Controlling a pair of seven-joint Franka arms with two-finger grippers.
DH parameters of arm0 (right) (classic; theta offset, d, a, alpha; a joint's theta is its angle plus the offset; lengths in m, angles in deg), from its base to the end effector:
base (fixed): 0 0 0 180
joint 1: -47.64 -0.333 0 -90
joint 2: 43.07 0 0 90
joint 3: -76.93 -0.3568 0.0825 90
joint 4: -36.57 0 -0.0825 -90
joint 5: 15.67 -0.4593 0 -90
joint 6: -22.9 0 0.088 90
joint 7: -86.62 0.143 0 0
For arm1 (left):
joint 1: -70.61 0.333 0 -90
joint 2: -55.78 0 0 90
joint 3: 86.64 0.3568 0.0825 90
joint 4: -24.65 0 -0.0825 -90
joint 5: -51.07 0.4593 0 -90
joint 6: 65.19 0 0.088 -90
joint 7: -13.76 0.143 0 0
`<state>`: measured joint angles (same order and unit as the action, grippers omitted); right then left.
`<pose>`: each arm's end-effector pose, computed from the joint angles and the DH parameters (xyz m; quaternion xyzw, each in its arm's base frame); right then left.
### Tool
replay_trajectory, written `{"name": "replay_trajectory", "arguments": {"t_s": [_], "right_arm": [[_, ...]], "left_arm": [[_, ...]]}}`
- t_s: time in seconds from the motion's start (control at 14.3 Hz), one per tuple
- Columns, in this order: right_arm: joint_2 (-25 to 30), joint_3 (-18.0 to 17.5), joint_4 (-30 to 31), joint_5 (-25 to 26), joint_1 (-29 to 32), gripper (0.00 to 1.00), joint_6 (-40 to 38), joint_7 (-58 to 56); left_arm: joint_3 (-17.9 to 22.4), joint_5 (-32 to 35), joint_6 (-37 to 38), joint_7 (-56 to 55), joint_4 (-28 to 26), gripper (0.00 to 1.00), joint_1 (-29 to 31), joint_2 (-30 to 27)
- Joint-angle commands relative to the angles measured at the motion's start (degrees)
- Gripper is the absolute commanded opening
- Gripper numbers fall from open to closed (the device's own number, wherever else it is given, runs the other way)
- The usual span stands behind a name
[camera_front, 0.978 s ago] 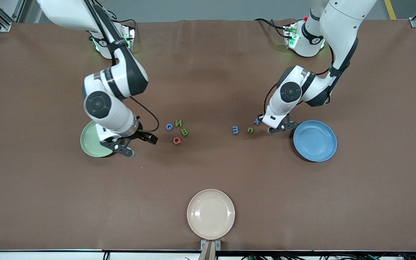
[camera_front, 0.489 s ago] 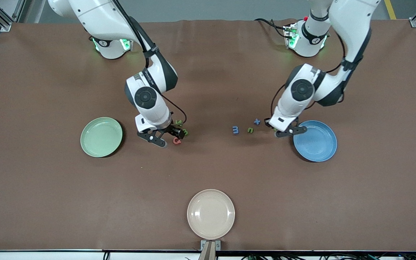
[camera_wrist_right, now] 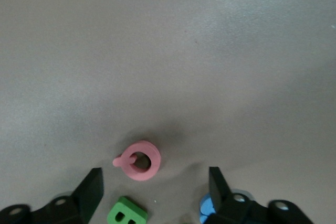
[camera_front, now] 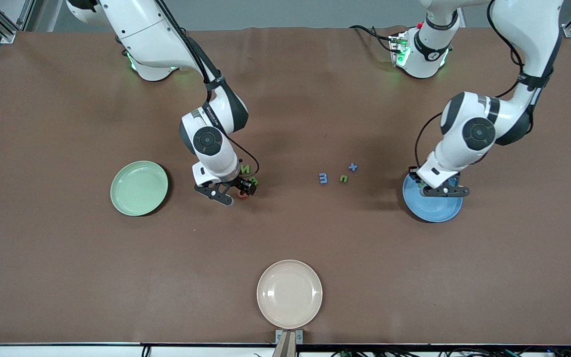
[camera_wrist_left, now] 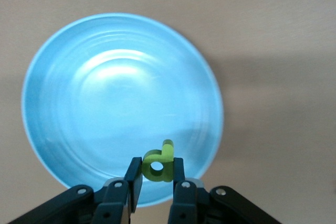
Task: Sort upper and lower case letters into plates
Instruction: 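Drop the d with the left gripper while the right gripper grasps the q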
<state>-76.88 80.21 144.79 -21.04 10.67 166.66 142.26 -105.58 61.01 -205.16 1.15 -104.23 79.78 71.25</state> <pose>0.5875 0.3937 0.1326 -0.9749 0.2219 -0.0026 0.0201 0.5798 -0.1015 0.1890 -0.9988 0.0390 0.0257 0.0155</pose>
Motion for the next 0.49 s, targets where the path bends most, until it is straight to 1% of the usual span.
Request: {"name": "replay_trajectory", "arguments": {"t_s": [0.0, 0.14, 0.28, 0.42], "right_arm": [[-2.39, 0.50, -2.57, 0.62, -0.73, 0.82, 0.29, 1.05], [-2.75, 0.50, -2.75, 0.71, -1.00, 0.77, 0.29, 1.05], [-3.27, 0.50, -3.10, 0.80, -1.09, 0.73, 0.38, 1.05], [-3.80, 0.59, -3.45, 0.71, -1.70, 0.71, 0.38, 1.14]], "left_arm": [[-0.40, 1.73, -3.46, 4.07, -0.84, 0.03, 1.55, 2.10], [-0.40, 4.45, -4.61, 5.05, -0.84, 0.05, 2.79, 4.29], [-0.40, 7.53, -4.88, 5.05, -0.76, 0.06, 3.40, 6.58], [-0.40, 10.34, -4.88, 5.05, -0.76, 0.11, 4.37, 7.29]]}}
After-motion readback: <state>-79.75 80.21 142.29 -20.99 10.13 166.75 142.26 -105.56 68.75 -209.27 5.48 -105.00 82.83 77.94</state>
